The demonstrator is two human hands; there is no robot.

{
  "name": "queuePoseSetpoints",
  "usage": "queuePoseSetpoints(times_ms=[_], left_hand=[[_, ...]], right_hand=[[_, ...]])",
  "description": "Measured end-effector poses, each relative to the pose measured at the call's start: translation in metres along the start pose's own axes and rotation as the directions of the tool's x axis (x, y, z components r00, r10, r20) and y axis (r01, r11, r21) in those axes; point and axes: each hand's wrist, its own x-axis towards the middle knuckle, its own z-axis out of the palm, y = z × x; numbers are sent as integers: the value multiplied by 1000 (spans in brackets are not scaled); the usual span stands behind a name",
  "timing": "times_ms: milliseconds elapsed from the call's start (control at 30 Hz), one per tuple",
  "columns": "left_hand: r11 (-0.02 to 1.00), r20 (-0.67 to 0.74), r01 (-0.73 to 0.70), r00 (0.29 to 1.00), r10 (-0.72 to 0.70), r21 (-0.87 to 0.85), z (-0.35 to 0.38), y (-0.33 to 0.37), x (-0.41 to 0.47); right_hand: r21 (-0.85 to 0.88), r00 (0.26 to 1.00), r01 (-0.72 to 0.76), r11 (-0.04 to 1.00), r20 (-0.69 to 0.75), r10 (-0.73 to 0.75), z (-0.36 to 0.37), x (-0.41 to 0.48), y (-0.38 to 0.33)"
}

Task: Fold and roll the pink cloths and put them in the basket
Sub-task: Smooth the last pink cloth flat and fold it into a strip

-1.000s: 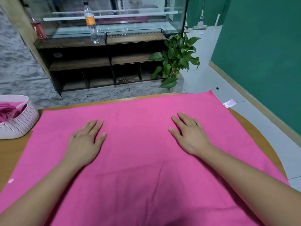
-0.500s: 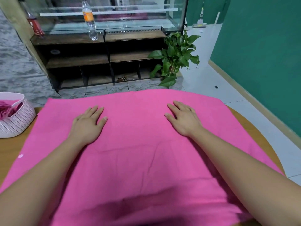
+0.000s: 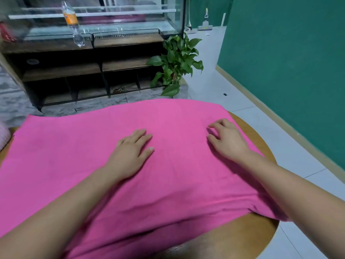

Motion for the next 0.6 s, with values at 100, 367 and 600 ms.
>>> queuePoseSetpoints(times_ms=[100,367,600], left_hand=[[997,21,-78,997,78,-27,14,44,9],[982,62,-183,981,185,-43,48,129,18],[971,27,-234,972,235,-44,65,160,12]], right_hand=[[-16,992,-121,993,-33,120,-19,-34,40],[266,909,-406,874,16,417,-70,-121,107],[496,893,-429,755,109,436,-71,-182,106]])
